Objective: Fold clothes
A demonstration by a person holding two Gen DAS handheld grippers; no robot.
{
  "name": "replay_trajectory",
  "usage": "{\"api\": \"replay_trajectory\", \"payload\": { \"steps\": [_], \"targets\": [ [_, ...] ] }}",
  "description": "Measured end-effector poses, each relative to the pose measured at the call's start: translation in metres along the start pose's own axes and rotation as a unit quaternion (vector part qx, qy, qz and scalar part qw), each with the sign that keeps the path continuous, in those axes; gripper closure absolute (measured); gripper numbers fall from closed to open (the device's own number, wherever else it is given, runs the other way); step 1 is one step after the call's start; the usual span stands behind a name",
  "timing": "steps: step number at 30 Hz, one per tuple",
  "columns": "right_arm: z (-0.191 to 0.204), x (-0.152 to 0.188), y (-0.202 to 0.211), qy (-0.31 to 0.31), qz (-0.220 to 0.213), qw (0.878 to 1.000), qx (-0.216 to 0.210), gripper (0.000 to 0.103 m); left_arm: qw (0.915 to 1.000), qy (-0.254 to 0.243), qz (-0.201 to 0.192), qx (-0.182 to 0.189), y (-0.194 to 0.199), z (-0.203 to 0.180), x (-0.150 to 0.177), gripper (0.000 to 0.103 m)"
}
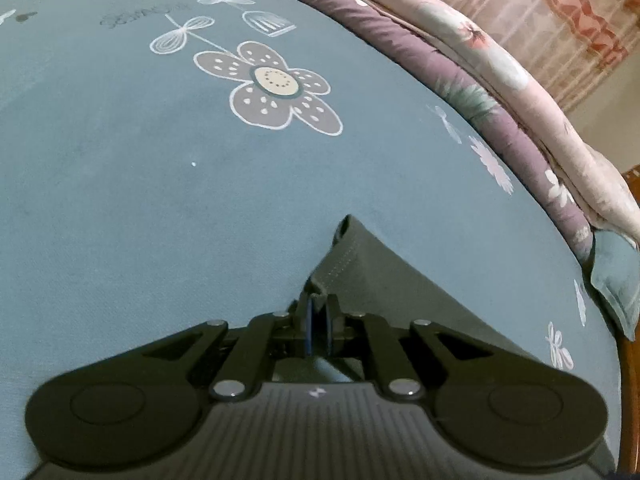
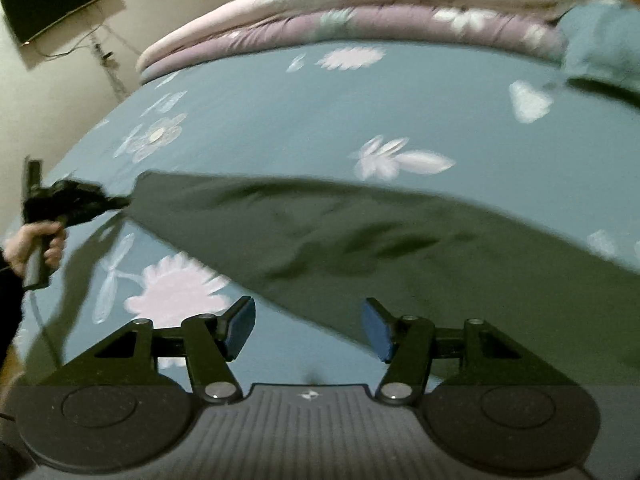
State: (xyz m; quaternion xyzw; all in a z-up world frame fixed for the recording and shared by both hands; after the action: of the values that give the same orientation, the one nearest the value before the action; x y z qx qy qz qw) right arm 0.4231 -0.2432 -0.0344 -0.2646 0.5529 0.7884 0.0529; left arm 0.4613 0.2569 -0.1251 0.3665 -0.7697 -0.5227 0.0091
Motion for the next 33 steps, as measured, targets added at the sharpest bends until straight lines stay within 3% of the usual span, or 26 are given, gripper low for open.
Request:
{"api": "replay_trajectory", "payload": {
  "steps": [6, 8, 12, 17, 20, 24, 33],
  "targets": [
    [-0.050, -0.013, 0.045, -0.022, -0.047, 0.996, 0.077, 0.039, 0.9992, 0.027, -0.016, 0.026, 0.031, 0.004, 0.007, 0.086],
    [-0.054, -0.012, 0.047, -0.030, -0.053, 0.995, 0.073, 0.039, 0.9961, 0.053, -0.010, 0.069, 0.038, 0.000, 0.015, 0.072],
    [-0.051, -0.008, 0.040, -0.038, -0.055, 0.997, 0.045, 0.039, 0.9840, 0.096, 0.013, 0.149, 0.030, -0.014, 0.035, 0.060],
    [-0.038, -0.002, 0.027, -0.036, -0.047, 0.998, 0.011, 0.039, 0.9767, 0.150, 0.029, 0.151, -0.003, -0.006, 0.052, 0.056],
    [-0.037, 0.001, 0.029, -0.038, -0.048, 0.998, 0.005, 0.038, 0.9686, 0.173, 0.012, 0.178, -0.010, 0.003, 0.053, 0.053],
    [-0.042, 0.005, 0.025, -0.049, -0.044, 0.998, 0.007, 0.037, 0.9642, 0.180, -0.011, 0.194, -0.018, 0.009, 0.039, 0.052],
    [-0.025, -0.003, 0.002, -0.037, -0.030, 0.999, -0.015, 0.037, 0.9700, 0.140, -0.056, 0.191, -0.039, 0.001, 0.002, 0.052]
  ]
}}
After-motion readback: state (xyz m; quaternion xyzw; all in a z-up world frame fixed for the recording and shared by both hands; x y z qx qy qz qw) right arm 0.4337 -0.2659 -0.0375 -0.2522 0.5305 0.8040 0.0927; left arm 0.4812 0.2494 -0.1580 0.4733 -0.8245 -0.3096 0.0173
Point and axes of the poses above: each gripper's, at about its wrist camera, not at the fingertips, and y roughly against the way its jaws point, z to its left, x to its underside, the point moved 7 cm from there along -y, roughly the way its jaws point, and after that the axes turned 10 degrees about z, right-handed, at the moved point
